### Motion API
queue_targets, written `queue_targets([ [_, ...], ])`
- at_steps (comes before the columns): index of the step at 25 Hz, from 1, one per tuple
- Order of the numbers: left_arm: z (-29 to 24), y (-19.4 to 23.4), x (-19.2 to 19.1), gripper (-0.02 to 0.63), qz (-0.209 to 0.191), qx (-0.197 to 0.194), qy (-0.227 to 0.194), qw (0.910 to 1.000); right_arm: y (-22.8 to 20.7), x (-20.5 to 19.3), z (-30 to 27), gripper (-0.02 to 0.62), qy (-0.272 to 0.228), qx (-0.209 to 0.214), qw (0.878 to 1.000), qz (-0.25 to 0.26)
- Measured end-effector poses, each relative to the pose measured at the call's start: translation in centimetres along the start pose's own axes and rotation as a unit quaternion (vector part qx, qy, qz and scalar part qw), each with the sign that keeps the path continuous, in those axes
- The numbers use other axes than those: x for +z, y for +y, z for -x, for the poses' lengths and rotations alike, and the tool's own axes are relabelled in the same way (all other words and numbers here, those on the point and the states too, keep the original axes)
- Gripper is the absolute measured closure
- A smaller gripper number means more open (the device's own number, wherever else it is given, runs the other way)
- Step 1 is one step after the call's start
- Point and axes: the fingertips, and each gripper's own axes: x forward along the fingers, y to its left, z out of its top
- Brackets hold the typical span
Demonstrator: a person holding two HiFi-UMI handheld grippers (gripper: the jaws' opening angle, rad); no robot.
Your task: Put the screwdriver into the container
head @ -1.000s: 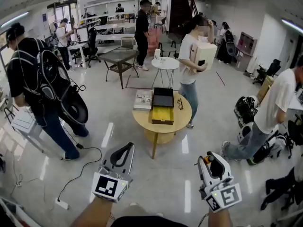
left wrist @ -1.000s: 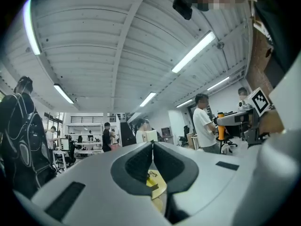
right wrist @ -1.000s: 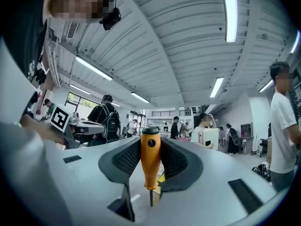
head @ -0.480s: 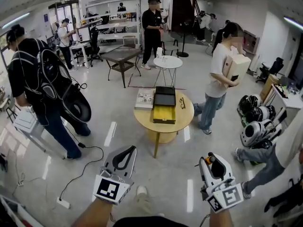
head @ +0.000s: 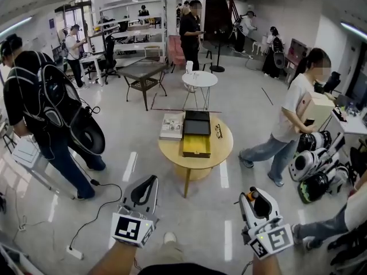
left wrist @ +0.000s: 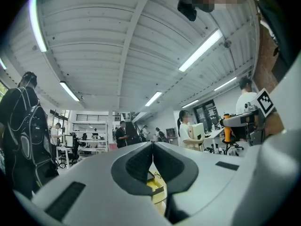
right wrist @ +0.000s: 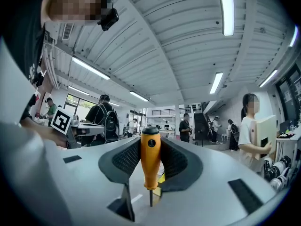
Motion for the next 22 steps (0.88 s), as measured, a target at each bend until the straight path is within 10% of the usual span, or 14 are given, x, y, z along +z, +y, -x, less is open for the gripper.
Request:
queue_targets([
  [22,-9.3,4.0,-4.0,0.588,-0.013,-0.029,0.028,0.9991,-3.7,-3.5,-10.2,0.459,0.032,0.015,0.999,-0.006],
])
